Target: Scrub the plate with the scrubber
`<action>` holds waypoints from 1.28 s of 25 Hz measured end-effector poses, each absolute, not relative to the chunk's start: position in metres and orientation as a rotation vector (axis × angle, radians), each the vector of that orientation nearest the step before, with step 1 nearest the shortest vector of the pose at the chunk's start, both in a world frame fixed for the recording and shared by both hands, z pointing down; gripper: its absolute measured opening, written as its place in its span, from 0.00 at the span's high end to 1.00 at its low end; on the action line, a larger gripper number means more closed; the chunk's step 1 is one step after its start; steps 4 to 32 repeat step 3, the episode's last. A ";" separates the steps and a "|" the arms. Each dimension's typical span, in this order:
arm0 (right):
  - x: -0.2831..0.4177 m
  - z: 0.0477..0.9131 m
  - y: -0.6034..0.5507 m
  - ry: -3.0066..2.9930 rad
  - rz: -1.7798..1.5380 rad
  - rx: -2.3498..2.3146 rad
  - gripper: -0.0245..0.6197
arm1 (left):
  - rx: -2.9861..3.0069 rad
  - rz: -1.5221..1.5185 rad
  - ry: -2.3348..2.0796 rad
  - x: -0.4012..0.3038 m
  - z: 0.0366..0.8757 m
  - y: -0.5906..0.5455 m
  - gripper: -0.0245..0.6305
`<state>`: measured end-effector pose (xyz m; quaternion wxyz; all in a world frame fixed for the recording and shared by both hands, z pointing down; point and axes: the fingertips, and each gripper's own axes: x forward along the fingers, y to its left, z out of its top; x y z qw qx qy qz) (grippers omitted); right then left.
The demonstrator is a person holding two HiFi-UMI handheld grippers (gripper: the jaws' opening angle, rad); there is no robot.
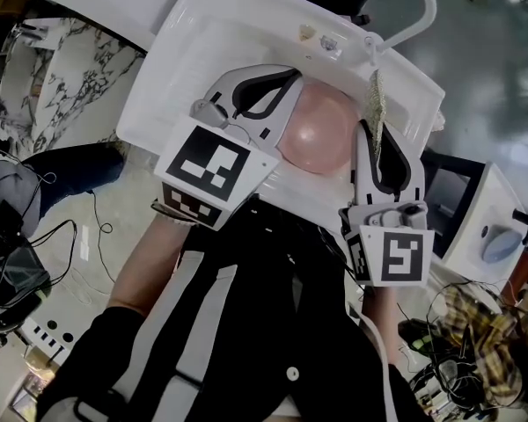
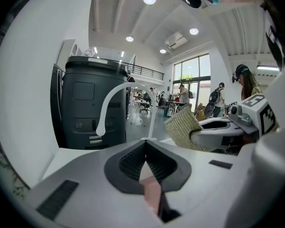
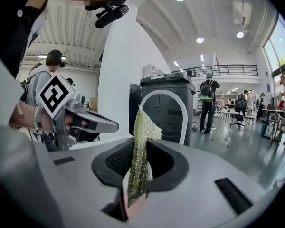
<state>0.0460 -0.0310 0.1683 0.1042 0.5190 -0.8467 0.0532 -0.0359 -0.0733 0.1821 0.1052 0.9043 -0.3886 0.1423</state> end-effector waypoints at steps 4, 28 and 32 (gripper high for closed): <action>0.046 0.170 -0.029 -2.493 0.158 1.523 0.85 | 2.665 0.417 -1.149 -0.037 0.181 -0.074 0.96; 0.046 0.170 -0.029 -2.493 0.158 1.523 0.85 | 2.665 0.417 -1.149 -0.037 0.181 -0.074 0.96; 0.046 0.170 -0.029 -2.493 0.158 1.523 0.85 | 2.665 0.417 -1.149 -0.037 0.181 -0.074 0.96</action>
